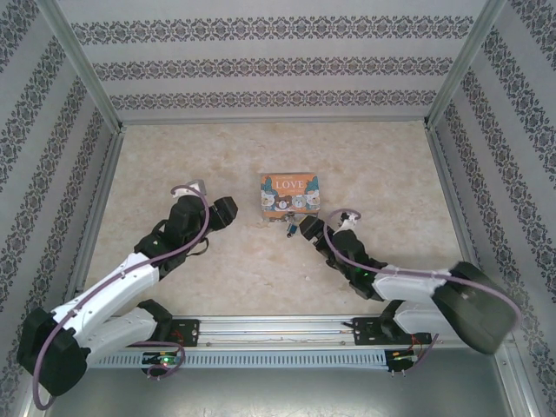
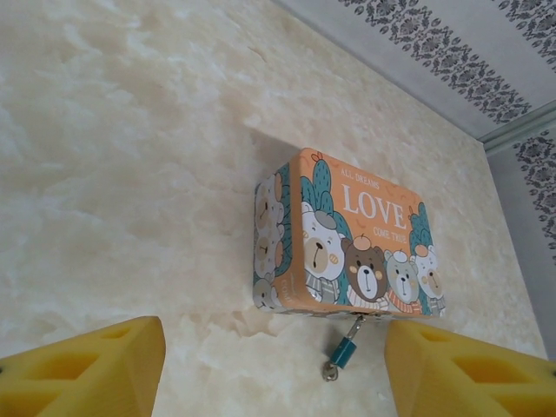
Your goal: Unlock the padlock with the key
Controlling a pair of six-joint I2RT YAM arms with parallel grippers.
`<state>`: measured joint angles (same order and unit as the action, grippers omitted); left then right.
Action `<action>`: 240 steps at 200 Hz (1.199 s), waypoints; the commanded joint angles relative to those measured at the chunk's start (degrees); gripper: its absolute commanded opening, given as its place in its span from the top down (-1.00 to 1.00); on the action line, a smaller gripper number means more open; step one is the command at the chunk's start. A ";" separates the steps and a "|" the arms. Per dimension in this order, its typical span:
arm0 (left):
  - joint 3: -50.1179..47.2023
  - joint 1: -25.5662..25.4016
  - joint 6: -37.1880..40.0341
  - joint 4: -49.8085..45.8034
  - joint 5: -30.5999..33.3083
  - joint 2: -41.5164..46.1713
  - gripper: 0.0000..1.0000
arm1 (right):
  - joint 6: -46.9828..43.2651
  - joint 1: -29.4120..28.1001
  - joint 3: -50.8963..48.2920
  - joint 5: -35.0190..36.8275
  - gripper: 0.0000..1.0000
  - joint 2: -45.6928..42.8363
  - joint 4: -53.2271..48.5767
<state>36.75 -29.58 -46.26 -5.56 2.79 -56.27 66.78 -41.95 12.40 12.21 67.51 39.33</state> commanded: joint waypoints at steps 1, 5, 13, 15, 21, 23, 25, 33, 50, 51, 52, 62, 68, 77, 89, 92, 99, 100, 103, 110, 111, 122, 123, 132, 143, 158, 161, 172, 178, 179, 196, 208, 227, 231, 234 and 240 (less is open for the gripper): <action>2.26 2.91 2.28 1.35 -8.00 -3.40 -0.38 | -12.11 3.59 1.74 -6.51 -0.96 -6.20 -12.76; 2.60 3.51 2.35 1.77 -9.29 -4.24 -0.38 | -13.03 4.64 1.70 -8.43 -0.97 -7.06 -13.46; 3.34 4.56 2.57 2.49 -12.06 -6.07 -0.38 | -14.57 6.75 1.74 -12.91 -0.97 -8.45 -13.91; 3.62 4.76 2.73 2.75 -12.73 -6.58 -0.38 | -15.06 7.31 1.79 -14.19 -0.97 -8.71 -13.93; 4.27 5.55 2.98 3.43 -15.05 -7.92 -0.38 | -16.06 8.88 2.05 -18.10 -0.97 -9.28 -14.25; 4.46 5.82 3.07 3.73 -15.89 -8.62 -0.38 | -16.31 9.30 2.17 -19.26 -0.97 -9.42 -14.43; 4.77 6.13 3.14 4.03 -16.81 -9.17 -0.38 | -16.50 9.80 2.25 -20.36 -0.97 -9.54 -14.63; 6.03 7.09 3.37 4.74 -20.21 -11.53 -0.37 | -16.72 11.11 2.75 -23.85 -0.97 -9.70 -15.11; 9.31 8.54 4.09 5.19 -26.18 -16.96 -0.34 | -16.60 12.74 3.41 -28.55 -0.97 -8.78 -14.74; 9.52 8.60 4.12 5.20 -26.48 -17.30 -0.34 | -16.55 12.80 3.46 -28.73 -0.97 -8.70 -14.73; 9.76 8.64 4.23 5.21 -26.63 -17.61 -0.34 | -16.58 12.83 3.52 -28.86 -0.97 -8.62 -14.68; 11.88 9.13 4.88 5.35 -29.65 -20.92 -0.32 | -16.60 13.21 3.84 -29.64 -0.97 -7.54 -14.02; 13.13 9.20 5.35 5.46 -31.03 -22.84 -0.31 | -16.40 13.38 4.01 -29.67 -0.97 -6.93 -13.42; 14.81 9.51 5.69 5.55 -32.74 -25.66 -0.31 | -16.29 13.61 4.41 -29.69 -0.97 -5.83 -12.50; 16.94 9.60 6.18 5.82 -34.49 -29.28 -0.29 | -16.55 14.04 5.19 -30.49 -0.97 -4.13 -11.30; 17.54 9.58 6.18 5.67 -34.84 -30.16 -0.29 | -16.64 14.15 5.40 -30.80 -0.97 -3.61 -11.03; 18.82 9.62 6.57 5.57 -35.63 -32.14 -0.28 | -16.96 14.50 6.01 -31.52 -0.97 -2.53 -10.50; 18.90 9.58 6.64 5.57 -35.73 -32.45 -0.28 | -17.00 14.56 6.08 -31.62 -0.97 -2.37 -10.41; 19.55 9.55 6.80 5.52 -36.01 -33.15 -0.28 | -17.15 14.68 6.25 -31.93 -0.97 -1.90 -10.20; 20.88 9.56 7.08 5.24 -36.58 -35.19 -0.28 | -17.30 15.15 6.64 -32.44 -0.97 -0.90 -9.75; 20.98 9.60 7.11 5.27 -36.65 -35.34 -0.28 | -17.30 15.19 6.70 -32.48 -0.97 -0.76 -9.64; 22.79 9.57 7.65 4.77 -37.66 -38.14 -0.28 | -17.37 15.87 6.93 -33.16 -0.97 0.84 -8.32; 22.94 9.60 7.66 4.68 -37.71 -38.39 -0.28 | -17.38 15.95 6.98 -33.23 -0.97 0.90 -8.18; 24.43 9.60 7.98 3.85 -38.30 -40.46 -0.27 | -17.55 16.58 7.00 -34.17 -0.97 2.38 -6.79; 25.79 9.55 8.37 3.11 -38.86 -42.51 -0.26 | -17.81 17.13 6.94 -35.17 -0.97 4.06 -5.26; 26.63 9.55 8.64 2.31 -39.00 -44.36 -0.25 | -19.02 17.52 9.23 -36.76 -0.97 6.41 -3.01; 26.76 9.62 8.64 2.19 -38.95 -44.64 -0.25 | -19.12 17.56 9.41 -36.95 -0.97 6.85 -2.70; 26.84 9.58 8.58 1.59 -38.61 -45.41 -0.25 | -19.74 17.63 10.27 -37.87 -0.97 8.62 -1.55; 26.76 9.55 8.48 1.25 -38.43 -45.68 -0.25 | -20.10 17.77 10.71 -38.31 -0.97 9.66 -0.88; 26.73 9.59 8.47 1.21 -38.41 -45.77 -0.25 | -20.15 17.78 10.80 -38.40 -0.97 9.75 -0.81; 26.38 9.51 8.06 1.19 -38.65 -46.67 -0.22 | -20.57 18.21 12.07 -39.00 -0.96 12.43 0.64; 25.93 9.54 7.37 1.92 -39.24 -47.26 -0.19 | -20.89 18.68 12.86 -39.22 -0.97 13.98 1.35; 24.84 9.33 5.92 3.28 -39.70 -47.94 -0.14 | -21.99 19.51 14.39 -40.29 -0.97 16.29 1.49; 24.53 9.22 5.63 3.70 -39.66 -48.04 -0.13 | -22.29 19.66 14.74 -40.55 -0.97 16.72 1.47; 24.35 9.21 5.39 3.90 -39.62 -48.17 -0.13 | -22.42 19.71 14.94 -40.71 -0.97 17.07 1.49; 24.05 9.11 4.99 4.21 -39.45 -48.33 -0.11 | -22.92 20.01 15.38 -40.97 -0.97 17.70 1.48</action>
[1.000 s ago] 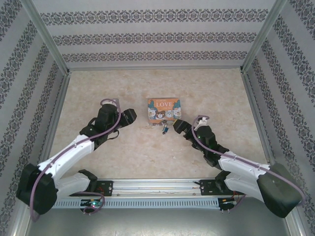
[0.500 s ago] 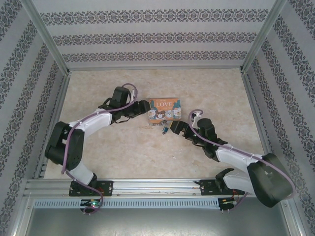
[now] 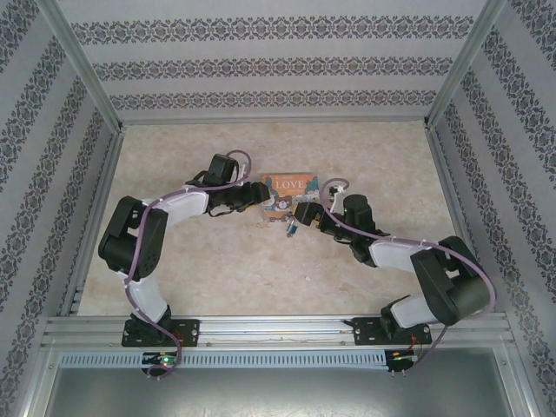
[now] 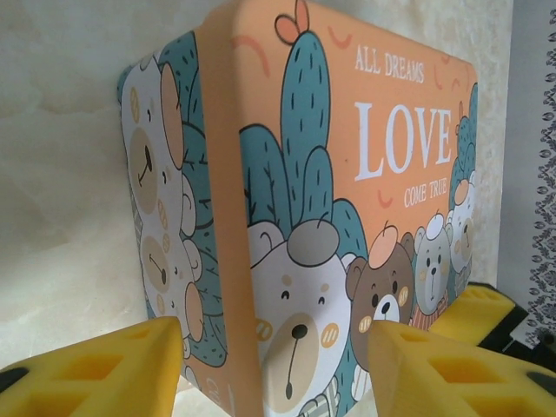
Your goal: Unlock the padlock with the key
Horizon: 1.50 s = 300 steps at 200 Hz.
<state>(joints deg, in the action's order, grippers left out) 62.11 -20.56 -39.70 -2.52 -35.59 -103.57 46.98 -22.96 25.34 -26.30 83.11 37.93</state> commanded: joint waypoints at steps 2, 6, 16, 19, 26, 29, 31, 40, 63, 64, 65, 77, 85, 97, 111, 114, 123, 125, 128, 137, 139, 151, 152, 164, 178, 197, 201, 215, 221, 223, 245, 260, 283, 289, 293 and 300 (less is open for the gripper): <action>-1.40 0.01 -1.68 1.20 -0.99 -1.13 -0.10 | -3.30 1.06 2.57 -2.51 -0.97 2.35 2.90; -1.52 -0.09 -1.92 1.35 -0.97 -1.26 -0.09 | -3.70 1.21 2.83 -2.67 -0.97 2.68 2.93; -1.79 -0.37 -2.12 1.31 -0.86 -1.76 -0.05 | -4.67 1.55 3.67 -3.00 -0.97 3.71 2.76; -1.88 -0.48 -2.18 1.24 -0.69 -1.89 -0.04 | -4.89 1.66 3.93 -3.11 -0.97 3.99 2.72; -2.14 -0.70 -2.43 0.98 -0.16 -2.05 -0.02 | -5.42 1.93 4.59 -3.43 -0.97 4.81 2.60; -2.32 -0.78 -2.46 1.04 0.01 -2.11 -0.02 | -5.55 2.03 4.89 -3.55 -0.97 5.18 2.59; -2.47 -0.86 -2.54 1.08 0.18 -2.15 -0.02 | -5.61 2.15 5.19 -3.64 -0.97 5.36 2.52; -3.33 -1.19 -3.05 1.65 1.17 -2.04 -0.01 | -6.10 2.46 6.09 -4.22 -0.97 6.41 2.58; -6.20 -1.86 -5.38 4.67 2.37 -1.66 0.04 | -7.79 2.77 8.49 -5.81 -0.97 8.88 2.59; -6.25 -1.90 -5.42 4.74 2.37 -1.69 0.04 | -7.83 2.80 8.58 -5.84 -0.97 8.98 2.59; -6.36 -1.92 -5.49 4.82 2.37 -1.71 0.04 | -7.94 2.82 8.67 -5.85 -0.97 9.08 2.59; -7.22 -2.33 -6.23 5.57 2.72 -1.40 0.05 | -8.31 3.00 9.64 -5.82 -0.97 10.10 2.50; -7.63 -2.62 -6.37 5.73 3.19 -1.09 0.05 | -8.40 3.09 10.17 -5.69 -0.97 10.78 2.50; -8.16 -2.99 -6.57 5.75 3.96 -0.38 0.05 | -8.56 3.10 10.81 -5.77 -0.97 11.52 2.51; -8.60 -3.00 -6.92 5.87 4.66 0.66 0.03 | -8.83 3.10 11.09 -5.95 -0.97 12.03 2.54; -8.67 -3.00 -7.02 5.89 4.86 0.93 0.02 | -8.84 3.10 11.05 -5.87 -0.97 12.01 2.54; -8.72 -3.00 -7.02 5.82 5.42 1.80 0.00 | -8.85 3.08 10.75 -5.65 -0.97 11.71 2.34; -8.68 -3.00 -7.02 5.72 5.51 2.06 -0.01 | -8.84 3.09 10.66 -5.61 -0.97 11.65 2.39; -8.65 -3.00 -7.02 5.70 5.67 2.34 -0.02 | -8.84 3.10 10.47 -5.52 -0.97 11.45 2.35; -8.56 -3.00 -6.81 5.24 6.30 3.49 -0.03 | -8.92 3.17 9.73 -5.19 -0.97 10.58 2.24; -8.51 -3.00 -6.75 5.18 6.50 3.82 -0.04 | -8.92 3.16 9.55 -5.12 -0.97 10.29 2.19; -8.41 -2.86 -6.42 4.56 7.47 5.66 -0.05 | -9.10 3.42 8.34 -4.73 -0.97 8.71 1.61; -8.41 -2.88 -6.39 4.46 7.56 5.84 -0.06 | -9.10 3.44 8.24 -4.68 -0.97 8.54 1.52; -8.32 -2.66 -5.88 3.61 8.55 7.86 -0.07 | -9.28 3.86 6.71 -4.25 -0.97 6.62 0.94; -8.08 -2.32 -5.00 2.30 9.74 10.56 -0.07 | -9.10 4.53 4.76 -3.95 -0.97 4.29 0.19; -7.04 -2.13 -3.37 0.20 11.77 14.11 -0.06 | -8.99 5.19 2.43 -4.01 -0.97 1.37 -0.68; -6.74 -2.15 -3.01 -0.14 11.98 14.73 -0.06 | -9.01 5.28 2.08 -4.08 -0.97 0.80 -0.87; -5.13 -2.16 -2.06 -1.33 11.84 16.19 -0.02 | -9.10 5.45 0.92 -4.48 -0.96 -0.30 -1.26; -4.22 -2.19 -1.75 -1.78 11.34 16.44 0.02 | -9.06 5.47 0.70 -4.90 -0.94 -0.55 -1.28; -3.91 -2.18 -1.71 -1.91 11.16 16.46 0.04 | -9.02 5.45 0.64 -5.07 -0.92 -0.55 -1.22; 0.12 -2.40 -1.25 -3.84 7.56 14.98 0.14 | -8.43 5.47 0.58 -7.20 -0.77 0.67 -0.52; 2.85 -2.77 -1.19 -4.68 5.20 12.86 0.20 | -7.57 5.09 0.79 -8.22 -0.67 2.47 1.33; 6.48 -3.90 -0.99 -4.97 3.08 9.09 0.28 | -7.34 3.69 1.75 -8.32 -0.60 4.99 3.06; 7.41 -4.10 -1.00 -5.03 2.59 8.05 0.30 | -7.27 3.31 2.09 -8.12 -0.57 5.55 3.48; 8.00 -4.25 -1.07 -5.06 2.12 7.33 0.31 | -7.26 3.07 2.27 -8.00 -0.56 6.05 3.82; 9.08 -4.47 -0.92 -5.10 1.54 6.05 0.33 | -7.10 2.72 2.47 -7.76 -0.55 6.90 4.42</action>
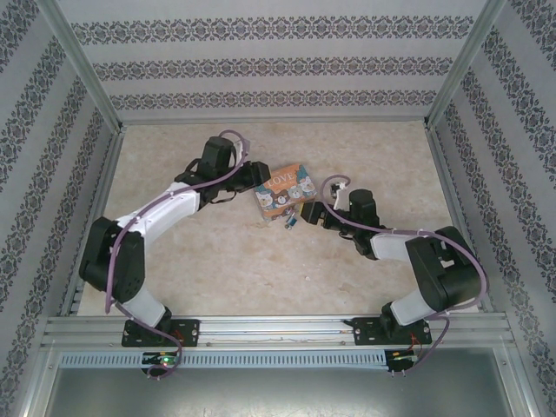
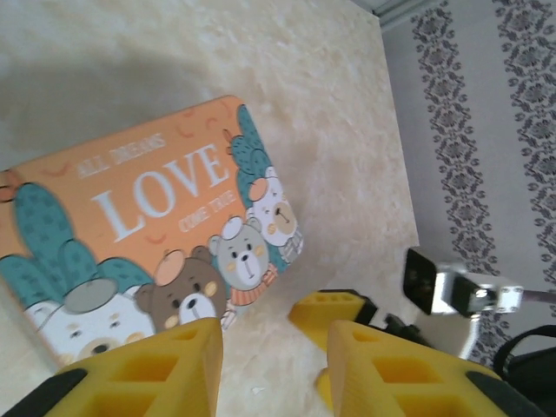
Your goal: Unlock the padlock with the key
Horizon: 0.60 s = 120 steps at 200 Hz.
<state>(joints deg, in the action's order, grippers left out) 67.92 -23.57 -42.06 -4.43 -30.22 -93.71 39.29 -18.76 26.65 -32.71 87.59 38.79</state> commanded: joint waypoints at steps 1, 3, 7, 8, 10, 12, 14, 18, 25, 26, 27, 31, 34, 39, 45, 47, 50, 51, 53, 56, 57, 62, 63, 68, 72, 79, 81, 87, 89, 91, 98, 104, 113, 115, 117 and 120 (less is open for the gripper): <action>3.40 -1.51 1.45 -3.26 -3.95 -3.96 0.33 | 0.60 -1.51 1.18 -1.33 -0.54 2.50 3.62; 3.68 -1.59 1.46 -3.38 -4.03 -4.29 0.34 | 0.61 -1.60 1.25 -1.27 -0.55 2.72 3.65; 4.33 -1.70 1.62 -3.62 -4.18 -4.95 0.35 | 0.69 -1.78 1.31 -1.10 -0.54 3.19 3.62; 4.50 -1.72 1.63 -3.68 -4.21 -5.14 0.35 | 0.74 -1.79 1.35 -1.07 -0.54 3.32 4.30; 4.79 -1.80 1.74 -3.84 -4.30 -5.51 0.36 | 0.78 -1.84 1.37 -0.94 -0.54 3.58 4.92; 5.06 -1.84 1.84 -3.95 -4.43 -5.87 0.36 | 0.85 -1.92 1.45 -0.93 -0.54 3.84 5.21; 5.39 -1.88 1.86 -4.13 -4.53 -6.22 0.36 | 0.87 -1.96 1.40 -0.88 -0.53 4.11 5.48; 6.08 -2.06 2.09 -4.50 -4.73 -6.87 0.37 | 1.00 -2.13 1.47 -0.87 -0.53 4.63 5.94; 7.22 -2.18 2.37 -5.30 -5.00 -8.09 0.38 | 1.12 -2.32 1.73 -1.02 -0.53 5.55 6.78; 7.40 -2.22 2.40 -5.44 -5.01 -8.25 0.38 | 1.13 -2.37 1.78 -1.03 -0.52 5.70 6.89; 7.58 -2.25 2.45 -5.61 -5.02 -8.42 0.38 | 1.14 -2.39 1.80 -1.08 -0.52 5.90 6.99; 8.15 -2.44 2.63 -6.14 -5.17 -9.15 0.38 | 1.18 -2.54 1.95 -1.10 -0.52 6.47 7.40; 8.65 -2.49 2.92 -6.43 -5.27 -9.64 0.38 | 1.34 -2.63 2.07 -1.13 -0.51 6.86 7.69; 9.43 -2.73 3.32 -7.02 -5.37 -10.28 0.38 | 1.44 -2.76 2.21 -1.13 -0.51 7.47 8.19; 10.20 -2.86 3.70 -7.62 -5.26 -11.29 0.39 | 1.58 -2.94 2.44 -1.13 -0.51 8.12 8.85; 10.39 -2.92 3.80 -7.81 -5.17 -11.53 0.39 | 1.65 -3.01 2.50 -1.17 -0.51 8.41 9.03; 10.65 -3.03 3.97 -7.99 -5.08 -11.94 0.39 | 1.67 -3.07 2.59 -1.13 -0.51 8.73 9.37; 10.74 -3.04 4.03 -8.02 -5.05 -12.07 0.39 | 1.67 -3.10 2.64 -1.13 -0.51 8.82 9.46; 10.96 -3.05 4.12 -8.11 -4.97 -12.30 0.39 | 1.73 -3.11 2.75 -1.13 -0.50 9.04 9.60; 11.12 -3.18 4.30 -8.18 -4.88 -12.69 0.39 | 1.82 -3.19 2.92 -1.13 -0.50 9.32 9.82; 11.19 -3.16 4.33 -8.21 -4.86 -12.80 0.39 | 1.83 -3.20 2.94 -1.13 -0.50 9.43 9.91; 11.43 -3.25 4.48 -8.31 -4.57 -13.34 0.39 | 1.80 -3.33 3.22 -1.21 -0.50 9.92 10.27; 11.48 -3.28 4.46 -8.31 -4.54 -13.43 0.39 | 1.82 -3.36 3.31 -1.21 -0.50 10.03 10.31; 11.61 -3.25 4.49 -8.27 -4.31 -14.01 0.40 | 1.92 -3.45 3.50 -1.22 -0.50 10.54 10.58; 11.69 -3.30 4.60 -8.23 -4.28 -14.43 0.40 | 1.91 -3.51 3.72 -1.22 -0.49 10.85 10.73; 11.92 -3.31 4.91 -8.35 -4.03 -15.07 0.40 | 2.02 -3.64 4.17 -1.35 -0.48 11.46 10.94; 12.00 -3.25 5.00 -8.44 -3.94 -15.24 0.40 | 2.04 -3.65 4.19 -1.38 -0.48 11.64 11.02; 12.21 -3.25 5.42 -8.75 -3.51 -15.74 0.41 | 2.11 -3.72 4.57 -1.48 -0.46 12.04 11.21; 12.23 -3.28 5.48 -8.82 -3.42 -15.89 0.41 | 2.24 -3.73 4.66 -1.48 -0.45 12.13 11.29; 12.23 -3.29 5.61 -8.91 -3.33 -16.07 0.41 | 2.27 -3.80 4.71 -1.48 -0.45 12.29 11.35; 12.32 -3.31 5.97 -9.17 -3.05 -16.43 0.42 | 2.37 -3.91 5.01 -1.55 -0.44 12.70 11.61; 12.40 -3.29 6.17 -9.40 -2.76 -16.73 0.42 | 2.52 -3.99 5.17 -1.57 -0.44 12.98 11.81; 12.41 -3.24 6.37 -9.51 -2.53 -17.07 0.43 | 2.54 -4.13 5.28 -1.52 -0.43 13.44 11.97; 12.41 -3.26 6.38 -9.54 -2.56 -17.11 0.43 | 2.57 -4.16 5.30 -1.56 -0.43 13.52 12.00; 12.41 -3.24 6.38 -9.55 -2.54 -17.25 0.43 | 2.60 -4.22 5.35 -1.61 -0.43 13.62 12.08; 12.41 -3.31 6.45 -9.61 -2.49 -17.33 0.43 | 2.63 -4.25 5.42 -1.65 -0.43 13.72 12.22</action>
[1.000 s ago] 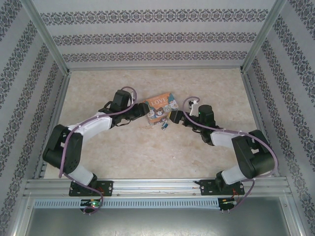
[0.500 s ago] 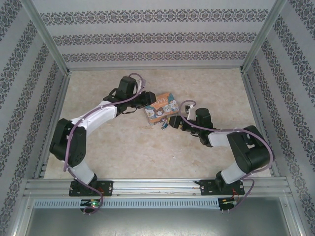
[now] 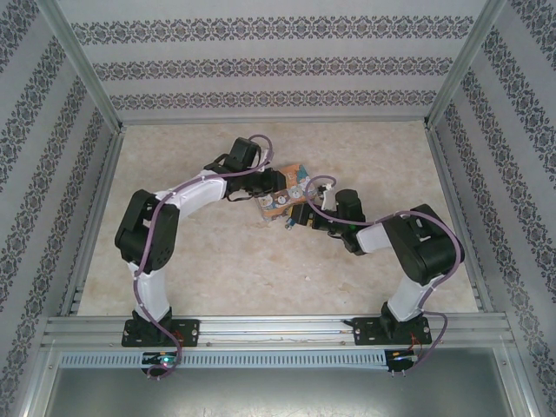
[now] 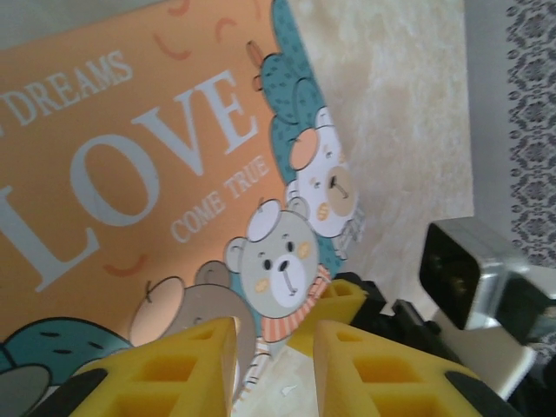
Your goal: Unlock the padlock with the key
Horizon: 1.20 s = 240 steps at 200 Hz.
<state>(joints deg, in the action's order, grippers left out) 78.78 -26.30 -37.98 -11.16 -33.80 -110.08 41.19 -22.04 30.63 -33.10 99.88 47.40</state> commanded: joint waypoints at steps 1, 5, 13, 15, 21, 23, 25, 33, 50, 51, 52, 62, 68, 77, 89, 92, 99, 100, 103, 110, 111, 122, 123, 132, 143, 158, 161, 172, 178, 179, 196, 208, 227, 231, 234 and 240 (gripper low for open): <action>1.50 -0.54 2.37 -2.89 1.10 -0.99 0.43 | 0.78 -0.98 1.49 -1.26 -0.42 1.54 3.64; 1.61 -0.58 2.46 -2.97 1.11 -1.17 0.43 | 0.86 -0.98 1.46 -1.34 -0.42 1.73 3.87; 1.64 -0.50 2.47 -3.07 0.95 -1.41 0.43 | 1.04 -1.03 1.59 -1.48 -0.41 2.21 4.46; 1.59 -0.50 2.47 -3.08 0.94 -1.53 0.43 | 1.05 -1.06 1.62 -1.52 -0.41 2.35 4.59; 1.55 -0.55 2.39 -3.08 0.77 -1.69 0.43 | 1.29 -1.07 1.60 -1.59 -0.41 2.71 5.10; 1.55 -0.54 2.38 -3.08 0.69 -1.77 0.43 | 1.34 -1.14 1.62 -1.67 -0.41 2.81 5.23; 1.48 -0.53 2.34 -2.97 0.67 -1.86 0.43 | 1.41 -1.15 1.62 -1.70 -0.41 2.92 5.38; 1.31 -0.57 2.14 -2.86 0.58 -2.05 0.44 | 1.65 -1.16 1.65 -1.87 -0.41 3.39 5.96; 0.53 -0.53 1.48 -2.09 0.23 -2.50 0.44 | 2.20 -1.31 1.78 -2.14 -0.41 4.48 7.30; 0.47 -0.56 1.44 -2.06 0.23 -2.50 0.44 | 2.21 -1.32 1.79 -2.18 -0.41 4.55 7.42; 0.44 -0.53 1.43 -2.00 0.19 -2.50 0.44 | 2.22 -1.33 1.75 -2.25 -0.41 4.63 7.52; -0.13 -0.58 1.08 -1.47 0.05 -2.59 0.45 | 2.50 -1.42 1.80 -2.56 -0.40 5.23 8.41; -0.44 -0.57 0.91 -1.28 0.05 -2.68 0.45 | 2.58 -1.42 1.83 -2.65 -0.40 5.53 8.85; -0.77 -0.59 0.91 -1.17 0.05 -2.70 0.45 | 2.76 -1.42 1.85 -2.91 -0.40 5.96 9.64; -1.13 -0.62 0.89 -1.15 0.05 -2.68 0.46 | 3.06 -1.42 1.88 -3.17 -0.40 6.45 10.48; -1.17 -0.62 0.89 -1.15 0.05 -2.68 0.46 | 3.11 -1.42 1.84 -3.26 -0.40 6.59 10.70; -1.38 -0.63 0.93 -1.15 0.04 -2.61 0.46 | 3.31 -1.42 1.89 -3.50 -0.39 6.97 11.07; -1.41 -0.61 0.91 -1.15 0.09 -2.60 0.46 | 3.30 -1.42 1.93 -3.52 -0.39 7.03 11.15; -1.48 -0.59 0.89 -1.15 0.13 -2.61 0.46 | 3.36 -1.42 1.89 -3.67 -0.38 7.20 11.33; -1.68 -0.64 0.89 -1.19 0.14 -2.62 0.46 | 3.51 -1.42 1.93 -3.98 -0.37 7.58 11.77; -1.69 -0.61 0.89 -1.12 0.14 -2.61 0.46 | 3.49 -1.42 1.95 -3.98 -0.37 7.64 11.85; -1.94 -0.59 0.80 -0.98 0.14 -2.51 0.46 | 3.79 -1.36 1.91 -4.33 -0.35 8.20 12.80; -1.95 -0.59 0.80 -0.97 0.14 -2.51 0.46 | 3.84 -1.35 1.90 -4.38 -0.35 8.26 12.89; -2.12 -0.59 0.71 -0.88 0.13 -2.42 0.46 | 4.36 -1.34 1.87 -4.68 -0.32 8.63 13.89; -2.26 -0.59 0.54 -0.65 -0.11 -2.42 0.47 | 4.76 -1.35 1.68 -4.95 -0.29 9.01 14.92; -2.41 -0.61 0.18 -0.19 -0.31 -2.51 0.47 | 5.03 -1.26 1.54 -5.25 -0.24 9.15 15.70; -2.45 -0.64 0.10 -0.18 -0.30 -2.51 0.47 | 4.97 -1.25 1.53 -5.29 -0.23 9.19 15.77; -2.48 -0.60 0.14 -0.23 -0.30 -2.51 0.47 | 5.04 -1.17 1.46 -5.64 -0.18 9.26 16.04; -2.49 -0.59 0.10 -0.18 -0.31 -2.51 0.47 | 5.09 -1.14 1.45 -5.75 -0.16 9.37 16.22; -2.49 -0.59 0.10 -0.18 -0.30 -2.51 0.47 | 5.07 -1.15 1.41 -5.79 -0.15 9.37 16.27; -2.49 -0.61 0.02 -0.19 -0.21 -2.43 0.47 | 5.17 -0.94 1.20 -5.92 -0.09 9.54 16.63; -2.49 -0.60 0.01 -0.18 -0.21 -2.33 0.47 | 5.29 -0.81 1.07 -6.01 -0.04 9.56 16.68; -2.56 -0.60 -0.08 -0.20 -0.12 -2.33 0.47 | 5.13 -0.63 0.81 -6.43 0.03 9.71 16.76; -2.58 -0.65 -0.08 -0.19 -0.12 -2.33 0.47 | 5.05 -0.59 0.78 -6.51 0.06 9.72 16.76; -2.58 -0.67 -0.08 -0.18 -0.12 -2.37 0.47 | 5.12 -0.58 0.76 -6.60 0.07 9.72 16.76; -2.58 -0.72 -0.08 -0.18 -0.06 -2.33 0.47 | 5.02 -0.55 0.75 -6.75 0.11 9.80 16.76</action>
<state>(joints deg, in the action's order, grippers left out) 77.80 -26.30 -37.74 -10.41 -34.11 -111.70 46.41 -22.61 31.44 -37.04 108.92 60.29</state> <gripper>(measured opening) 0.263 0.470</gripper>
